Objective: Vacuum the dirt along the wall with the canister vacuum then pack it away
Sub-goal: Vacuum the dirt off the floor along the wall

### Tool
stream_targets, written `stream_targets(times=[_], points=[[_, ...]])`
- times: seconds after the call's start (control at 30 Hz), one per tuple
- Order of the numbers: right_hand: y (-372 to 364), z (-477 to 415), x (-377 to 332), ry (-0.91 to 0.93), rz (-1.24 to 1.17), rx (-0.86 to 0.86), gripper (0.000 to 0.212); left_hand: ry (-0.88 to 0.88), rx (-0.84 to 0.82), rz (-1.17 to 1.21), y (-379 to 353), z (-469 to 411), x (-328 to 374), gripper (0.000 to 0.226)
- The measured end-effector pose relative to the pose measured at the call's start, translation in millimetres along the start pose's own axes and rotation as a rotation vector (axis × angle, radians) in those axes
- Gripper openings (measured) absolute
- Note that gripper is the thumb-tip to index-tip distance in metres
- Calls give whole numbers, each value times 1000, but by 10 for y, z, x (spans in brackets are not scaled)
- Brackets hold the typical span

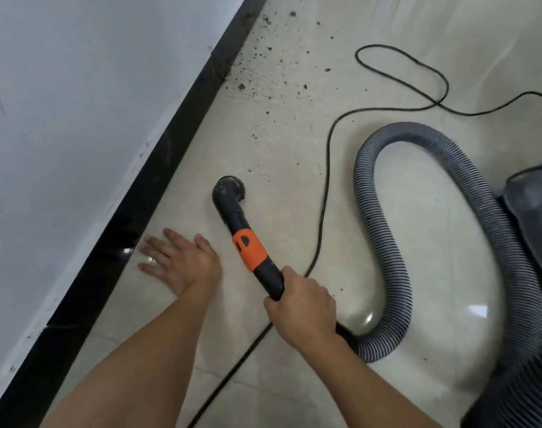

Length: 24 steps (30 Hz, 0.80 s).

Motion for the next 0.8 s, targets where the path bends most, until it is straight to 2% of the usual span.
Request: stream_targets(times=[0.23,0.37,0.5,0.7,0.8], points=[[326,-107,360,-203,-27,126,17,-29,-2,0,-21,-26,9,67],[223,20,296,-158,14,88,20,-38,2,5,-22,-33,12,67],[181,-246,59,-74,39,40,21,-35,11,44,-10,-23,6,65],[458,-411,319,-249,-37,175,18,-29,-6,66,-10,-21,15,65],[376,-281,351,-253,-56,162,19,-30,-4,74,-20,-34,14,66]])
Point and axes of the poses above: each hand's wrist, its own z-axis away from the middle knuckle, its own y-axis out of the back of the hand, x = y × z, the point moved 7 cm from there along -z, towards the middle knuckle, and after that the axes turned 4 degrees about -z, right-handed, at the moved point
